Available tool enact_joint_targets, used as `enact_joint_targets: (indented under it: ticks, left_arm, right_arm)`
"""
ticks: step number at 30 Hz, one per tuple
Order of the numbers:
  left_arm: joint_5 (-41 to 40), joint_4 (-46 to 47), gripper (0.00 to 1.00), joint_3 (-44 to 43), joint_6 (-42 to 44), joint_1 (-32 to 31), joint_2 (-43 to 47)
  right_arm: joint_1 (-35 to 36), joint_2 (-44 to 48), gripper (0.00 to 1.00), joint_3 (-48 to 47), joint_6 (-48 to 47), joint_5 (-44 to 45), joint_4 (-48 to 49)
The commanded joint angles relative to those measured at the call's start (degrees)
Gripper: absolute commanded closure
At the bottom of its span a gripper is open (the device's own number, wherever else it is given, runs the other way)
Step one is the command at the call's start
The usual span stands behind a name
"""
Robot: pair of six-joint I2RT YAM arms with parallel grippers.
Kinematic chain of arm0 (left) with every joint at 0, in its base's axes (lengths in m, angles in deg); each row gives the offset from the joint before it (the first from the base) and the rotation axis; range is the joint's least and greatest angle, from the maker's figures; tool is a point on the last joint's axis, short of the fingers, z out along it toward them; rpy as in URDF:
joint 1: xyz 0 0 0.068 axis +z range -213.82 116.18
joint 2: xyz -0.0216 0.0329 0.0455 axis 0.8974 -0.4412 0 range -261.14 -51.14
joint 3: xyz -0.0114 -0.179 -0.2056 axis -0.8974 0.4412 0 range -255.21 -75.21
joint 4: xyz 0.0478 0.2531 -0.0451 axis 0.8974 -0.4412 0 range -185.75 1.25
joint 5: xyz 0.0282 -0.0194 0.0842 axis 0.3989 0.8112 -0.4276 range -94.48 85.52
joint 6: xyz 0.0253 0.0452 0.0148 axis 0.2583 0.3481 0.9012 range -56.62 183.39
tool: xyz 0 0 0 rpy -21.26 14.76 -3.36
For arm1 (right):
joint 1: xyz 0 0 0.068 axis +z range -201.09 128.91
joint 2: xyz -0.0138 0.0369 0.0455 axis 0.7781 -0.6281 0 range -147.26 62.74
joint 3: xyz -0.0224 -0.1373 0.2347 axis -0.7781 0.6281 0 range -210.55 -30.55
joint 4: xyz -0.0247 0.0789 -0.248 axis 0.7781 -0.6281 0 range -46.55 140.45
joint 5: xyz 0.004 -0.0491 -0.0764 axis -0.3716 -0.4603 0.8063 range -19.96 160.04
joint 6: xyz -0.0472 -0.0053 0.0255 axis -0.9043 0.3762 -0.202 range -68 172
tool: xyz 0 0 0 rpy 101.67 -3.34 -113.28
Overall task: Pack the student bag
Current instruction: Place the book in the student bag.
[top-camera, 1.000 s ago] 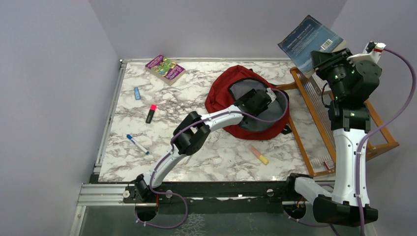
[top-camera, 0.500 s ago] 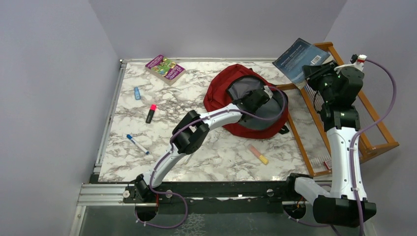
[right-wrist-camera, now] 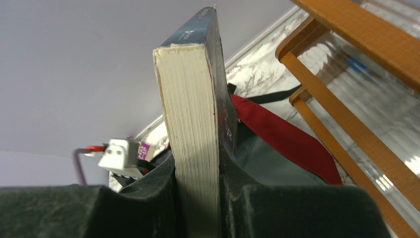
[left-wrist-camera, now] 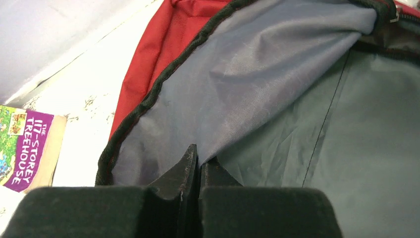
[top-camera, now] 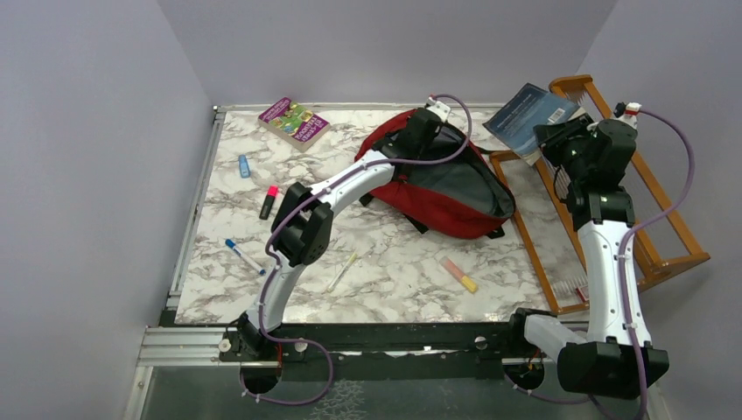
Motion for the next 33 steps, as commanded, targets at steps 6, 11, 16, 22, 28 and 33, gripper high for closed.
enact_joint_targets:
  ticks: [6, 11, 16, 22, 28, 33]
  left_arm:
    - [6.61, -1.28, 1.0, -1.66, -6.61, 2.03, 4.48]
    - [8.25, -1.72, 1.0, -2.08, -8.82, 1.91, 4.55]
    - [8.62, -4.34, 1.0, -4.68, -10.63, 1.58, 4.24]
    - [7.0, -7.57, 1.0, -7.22, -10.58, -0.11, 4.05]
    - [6.8, -11.06, 1.0, -10.06, -11.4, -1.99, 3.31]
    - [6.94, -12.6, 1.0, -10.33, -12.41, -2.68, 3.62]
  right_arm:
    - [1.2, -4.43, 1.0, 4.95, 9.21, -14.87, 4.13]
    - [9.57, -6.15, 1.0, 8.6, 12.65, -11.72, 6.79]
    - [14.1, -7.81, 1.0, 14.08, 19.37, -7.32, 11.98]
    - [15.15, -10.33, 1.0, 19.37, 29.36, -6.17, 19.3]
    - [15.42, -10.74, 1.0, 22.82, 34.82, -6.77, 27.33]
    - [15.42, -12.53, 1.0, 23.52, 36.72, -7.24, 35.34]
